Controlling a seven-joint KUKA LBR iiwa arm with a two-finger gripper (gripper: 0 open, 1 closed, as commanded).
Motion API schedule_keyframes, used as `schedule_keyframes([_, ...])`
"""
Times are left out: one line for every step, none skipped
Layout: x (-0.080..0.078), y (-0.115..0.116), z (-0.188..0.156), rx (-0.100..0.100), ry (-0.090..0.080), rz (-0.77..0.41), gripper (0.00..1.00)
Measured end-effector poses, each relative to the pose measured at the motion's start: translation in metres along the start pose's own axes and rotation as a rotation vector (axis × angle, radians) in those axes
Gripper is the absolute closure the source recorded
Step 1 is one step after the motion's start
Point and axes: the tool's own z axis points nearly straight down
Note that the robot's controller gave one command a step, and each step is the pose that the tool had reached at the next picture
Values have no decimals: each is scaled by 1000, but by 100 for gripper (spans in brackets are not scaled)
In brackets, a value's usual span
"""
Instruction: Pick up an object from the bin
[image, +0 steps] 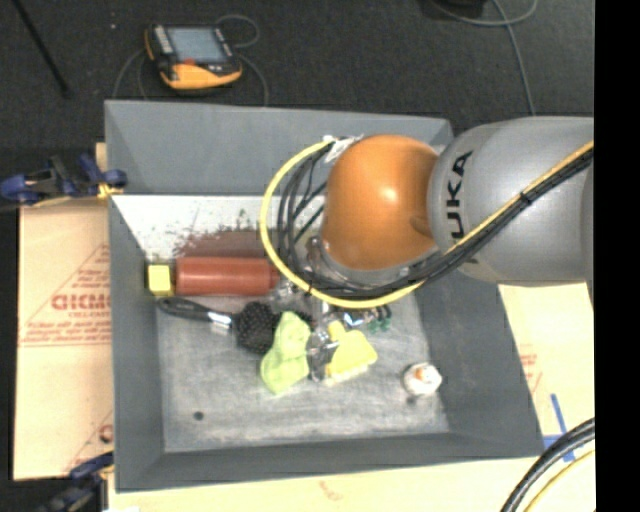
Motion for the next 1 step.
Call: schedule_keyframes([-46,-12,82,2,-15,22,100])
